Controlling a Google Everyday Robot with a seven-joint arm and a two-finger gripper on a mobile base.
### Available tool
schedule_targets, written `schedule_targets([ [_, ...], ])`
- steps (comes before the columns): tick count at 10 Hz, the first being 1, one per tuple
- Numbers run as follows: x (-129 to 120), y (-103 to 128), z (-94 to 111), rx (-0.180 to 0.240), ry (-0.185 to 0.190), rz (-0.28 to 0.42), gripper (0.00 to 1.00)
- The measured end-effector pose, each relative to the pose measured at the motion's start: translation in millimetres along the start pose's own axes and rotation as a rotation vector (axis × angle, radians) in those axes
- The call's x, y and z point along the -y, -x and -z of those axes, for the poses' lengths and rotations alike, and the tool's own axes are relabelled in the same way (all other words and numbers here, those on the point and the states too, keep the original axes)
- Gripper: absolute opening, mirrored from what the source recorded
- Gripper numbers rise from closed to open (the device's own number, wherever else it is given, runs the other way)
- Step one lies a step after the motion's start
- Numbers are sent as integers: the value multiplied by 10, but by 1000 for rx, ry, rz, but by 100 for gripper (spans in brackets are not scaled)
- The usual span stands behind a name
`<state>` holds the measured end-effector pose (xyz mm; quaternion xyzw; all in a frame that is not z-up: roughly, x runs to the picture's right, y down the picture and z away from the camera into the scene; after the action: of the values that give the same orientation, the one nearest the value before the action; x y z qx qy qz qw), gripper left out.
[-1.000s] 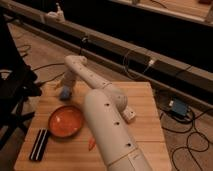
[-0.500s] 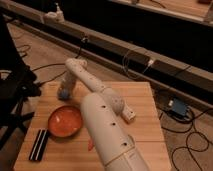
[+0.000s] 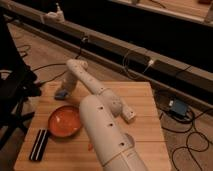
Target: Place the white sponge in the ceramic bowl
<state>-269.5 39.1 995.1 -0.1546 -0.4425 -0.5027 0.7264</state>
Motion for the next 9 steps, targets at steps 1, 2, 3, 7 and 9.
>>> schedule_targets([
  [1, 55, -24, 43, -14, -3, 6, 0],
  [2, 159, -60, 187, -37, -16, 16, 0],
  [3, 211, -74, 303, -50, -19, 24, 0],
  [7, 393, 62, 570, -59, 4, 46, 0],
  [9, 393, 202, 673, -39, 10, 43, 0],
])
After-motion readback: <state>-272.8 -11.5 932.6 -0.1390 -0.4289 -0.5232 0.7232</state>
